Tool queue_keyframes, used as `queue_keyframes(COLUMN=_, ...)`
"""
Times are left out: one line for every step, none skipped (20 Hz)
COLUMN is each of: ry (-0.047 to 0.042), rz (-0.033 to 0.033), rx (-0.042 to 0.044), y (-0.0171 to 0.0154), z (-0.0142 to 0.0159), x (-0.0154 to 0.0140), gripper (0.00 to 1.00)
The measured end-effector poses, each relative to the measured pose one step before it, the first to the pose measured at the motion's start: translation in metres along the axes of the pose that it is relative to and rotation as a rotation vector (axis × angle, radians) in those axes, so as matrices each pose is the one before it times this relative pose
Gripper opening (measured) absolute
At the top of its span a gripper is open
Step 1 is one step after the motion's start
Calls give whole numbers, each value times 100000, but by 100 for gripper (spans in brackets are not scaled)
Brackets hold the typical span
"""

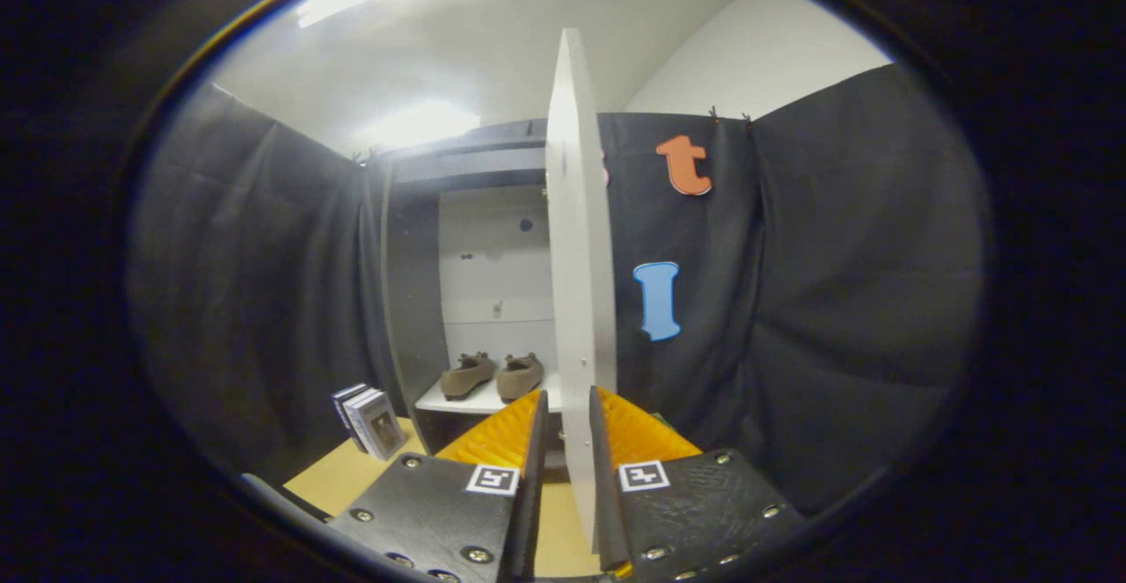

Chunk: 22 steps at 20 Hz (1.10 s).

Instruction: Open the shoe cabinet door, grab the shoes and put them into the shoe cabinet, then close the shoe cabinet door.

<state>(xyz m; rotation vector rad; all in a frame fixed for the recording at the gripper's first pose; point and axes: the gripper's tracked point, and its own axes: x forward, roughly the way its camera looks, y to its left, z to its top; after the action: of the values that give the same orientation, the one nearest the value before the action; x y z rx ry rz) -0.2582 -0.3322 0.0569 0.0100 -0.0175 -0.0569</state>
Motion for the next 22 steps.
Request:
queue_keyframes(ry=-624, rz=-1333, rx=-26, y=-660, z=-243, x=230, gripper=35)
queue_keyframes(ry=-235, rz=-2134, rx=-617, y=-1020, z=-124, x=389, gripper=43)
queue_keyframes(ry=-11, rz=-974, rx=-450, y=-691, z=-228, x=120, gripper=51)
queue_keyframes(ry=69, rz=-1084, rx=-570, y=-630, z=3, x=268, gripper=59)
queue_keyframes(ry=251, rz=-1232, rx=-557, y=-745, z=-218, x=437, gripper=67)
queue_keyframes(ry=443, rz=-1068, rx=-163, y=-553, z=-192, x=370, gripper=75)
queue_keyframes(ry=324, rz=-787, rx=423, y=-495, z=-135, x=524, gripper=84)
queue_keyframes(ry=387, rz=47, rx=713, y=-202, z=-165, x=415, gripper=92)
queue_keyframes(ry=548, rz=-82, rx=578, y=-177, z=-248, x=553, gripper=93)
queue_keyframes(ry=792, rz=118, rx=447, y=-212, z=-327, x=419, gripper=93)
queue_keyframes(ry=1014, rz=401, rx=272, y=-9, z=-342, x=450, gripper=93)
queue_keyframes(ry=1076, rz=812, rx=113, y=145, z=-315, x=339, gripper=93)
queue_keyframes(ry=837, rz=-448, rx=-534, y=-43, z=-238, x=292, gripper=93)
queue_keyframes(ry=595, rz=-293, rx=-443, y=-160, z=-240, x=461, gripper=93)
queue_keyframes(ry=45, rz=248, rx=-27, y=85, z=0, x=-205, gripper=93)
queue_keyframes(ry=-380, rz=648, rx=288, y=263, z=178, x=-52, gripper=93)
queue_keyframes(ry=112, rz=641, rx=-6, y=213, z=-75, x=-39, gripper=93)
queue_keyframes(ry=-117, rz=804, rx=120, y=234, z=-6, x=-70, gripper=93)
queue_keyframes(ry=225, rz=1384, rx=131, y=428, z=-102, x=-11, gripper=93)
queue_keyframes(ry=58, rz=2046, rx=663, y=552, z=-21, x=-137, gripper=93)
queue_keyframes(ry=208, rz=2507, rx=931, y=726, z=-73, x=-15, gripper=93)
queue_keyframes(ry=174, rz=2397, rx=1147, y=747, z=-118, x=35, gripper=93)
